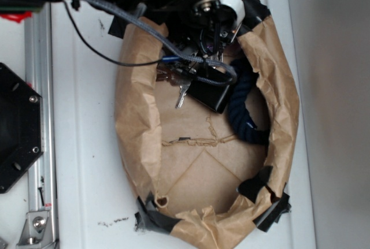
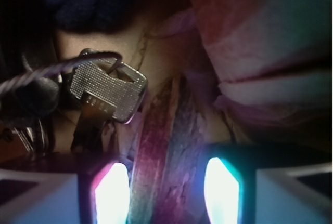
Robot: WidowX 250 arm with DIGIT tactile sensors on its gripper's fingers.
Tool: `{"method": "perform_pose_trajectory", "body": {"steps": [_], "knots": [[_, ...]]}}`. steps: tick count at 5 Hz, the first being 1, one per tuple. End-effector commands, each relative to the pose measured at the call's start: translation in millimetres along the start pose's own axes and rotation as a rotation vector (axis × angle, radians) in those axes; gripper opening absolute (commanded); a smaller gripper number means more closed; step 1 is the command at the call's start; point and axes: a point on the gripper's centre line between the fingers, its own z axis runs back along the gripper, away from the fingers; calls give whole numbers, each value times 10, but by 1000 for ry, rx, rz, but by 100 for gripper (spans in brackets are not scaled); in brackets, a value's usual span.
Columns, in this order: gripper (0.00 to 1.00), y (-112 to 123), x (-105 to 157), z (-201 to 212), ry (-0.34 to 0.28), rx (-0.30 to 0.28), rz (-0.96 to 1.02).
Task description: Grab the wood chip.
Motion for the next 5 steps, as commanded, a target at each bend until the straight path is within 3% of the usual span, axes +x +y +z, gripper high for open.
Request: {"method": "perform_pose_trajectory", "body": {"steps": [1,2,3,4,5], "knots": [[0,-69,76,3,-36,-33,-3],[0,-70,73,23,-42,-15,-11],[0,-19,70,125,-24,62,-27],[0,-60,33,567,77,134,206],[0,-231,40,1096,-25,126,477]]}}
